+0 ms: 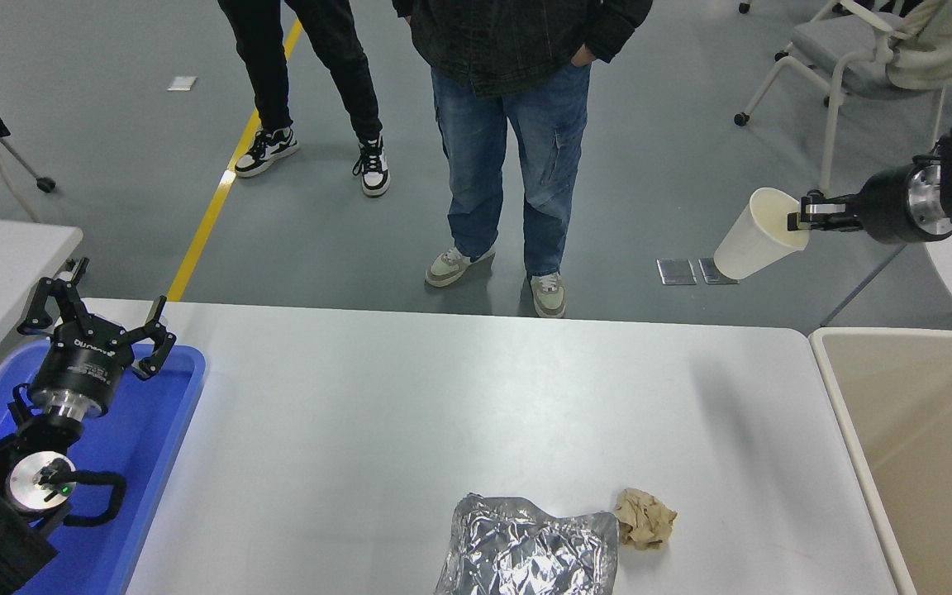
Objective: Clean the table surface
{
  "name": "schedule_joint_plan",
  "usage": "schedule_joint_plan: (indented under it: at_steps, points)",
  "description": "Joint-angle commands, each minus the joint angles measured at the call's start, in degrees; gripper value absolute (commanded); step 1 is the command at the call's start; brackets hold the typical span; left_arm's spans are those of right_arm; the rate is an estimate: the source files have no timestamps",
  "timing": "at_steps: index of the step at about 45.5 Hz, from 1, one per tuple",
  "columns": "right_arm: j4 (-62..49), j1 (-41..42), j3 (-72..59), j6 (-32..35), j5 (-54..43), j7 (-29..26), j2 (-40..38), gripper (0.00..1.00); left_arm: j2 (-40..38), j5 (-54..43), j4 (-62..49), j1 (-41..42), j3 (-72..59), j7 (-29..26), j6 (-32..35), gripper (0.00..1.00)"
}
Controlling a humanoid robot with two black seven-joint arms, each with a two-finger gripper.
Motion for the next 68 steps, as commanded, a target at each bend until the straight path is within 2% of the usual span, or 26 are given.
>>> schedule_joint_plan:
  at_steps: [1,12,20,28,46,68]
  points:
    - [-9.7,-8.6,0.1,-1.2,4.6,-0.7,-1.2,0.0,0.0,0.0,0.0,0.0,0.0,0.0,0.0,1.0]
    - [-10.9,-14.2,0.2,-5.2,11.1,-7.2,-1.3,0.0,0.0,0.0,0.0,0.0,0.0,0.0,0.0,1.0]
    - [-10.9,-15.8,0.2,-7.8,16.7,-14.1,-1.1,0.0,0.0,0.0,0.0,0.0,0.0,0.0,0.0,1.0]
    - [-11.2,-16.4,0.6,-9.6,19.8,-18.5,-1.0,0.0,0.0,0.0,0.0,0.0,0.0,0.0,0.0,1.0]
    - [-12.5,-24.7,7.9,-9.9,22.6,-19.0,-2.1,0.0,0.0,0.0,0.0,0.0,0.0,0.0,0.0,1.0]
    - [-12.1,-36.2,10.2,-15.7,26.8,-18.4,1.1,0.0,0.0,0.0,0.0,0.0,0.0,0.0,0.0,1.0]
